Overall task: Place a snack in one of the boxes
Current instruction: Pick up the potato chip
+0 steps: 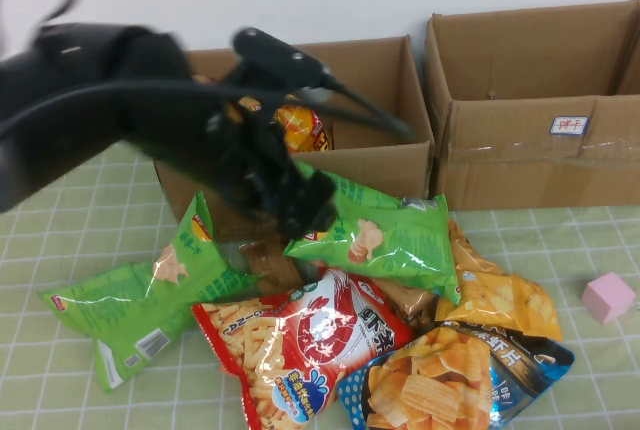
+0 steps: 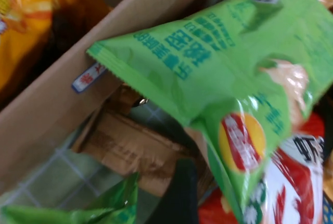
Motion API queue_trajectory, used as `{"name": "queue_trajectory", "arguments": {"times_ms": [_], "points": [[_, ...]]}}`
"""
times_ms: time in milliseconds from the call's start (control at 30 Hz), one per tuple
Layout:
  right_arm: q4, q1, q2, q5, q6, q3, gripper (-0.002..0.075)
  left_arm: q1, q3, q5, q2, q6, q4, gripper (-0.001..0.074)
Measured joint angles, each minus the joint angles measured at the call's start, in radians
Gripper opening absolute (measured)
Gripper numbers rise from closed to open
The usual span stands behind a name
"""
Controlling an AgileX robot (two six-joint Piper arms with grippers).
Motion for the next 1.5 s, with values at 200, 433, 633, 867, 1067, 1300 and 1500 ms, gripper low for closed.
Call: {"name": "queue_trajectory", "arguments": {"times_ms": [200, 433, 633, 867, 1067, 1300, 1500], "points": [[0.000, 0.000, 0.000, 0.000, 0.000, 0.000, -0.0002, 0.000, -0.181, 0.081, 0.215, -0.106, -0.018, 0.0687], [0.000, 0.000, 0.000, 0.000, 0.000, 0.000, -0.0002, 0.000, -0.285, 0.097, 0.321, -0.123, -0.050, 0.0666], [0.000, 0.000, 0.000, 0.000, 0.000, 0.000, -0.0002, 0.045, -0.288, 0.121, 0.333, -0.133, -0.053, 0.0659], [0.000, 0.000, 0.000, 0.000, 0.000, 0.000, -0.0002, 0.114, -0.290, 0.162, 0.358, -0.107, -0.198, 0.0659], [0.000, 0.000, 0.000, 0.000, 0.000, 0.000, -0.0002, 0.115, -0.294, 0.168, 0.414, -0.069, -0.297, 0.0659], [0.000, 0.000, 0.000, 0.000, 0.000, 0.000, -0.0002, 0.115, -0.297, 0.170, 0.468, -0.042, -0.363, 0.0641], [0.000, 0.000, 0.000, 0.000, 0.000, 0.000, -0.0002, 0.115, -0.300, 0.135, 0.470, 0.019, -0.463, 0.0266]]}}
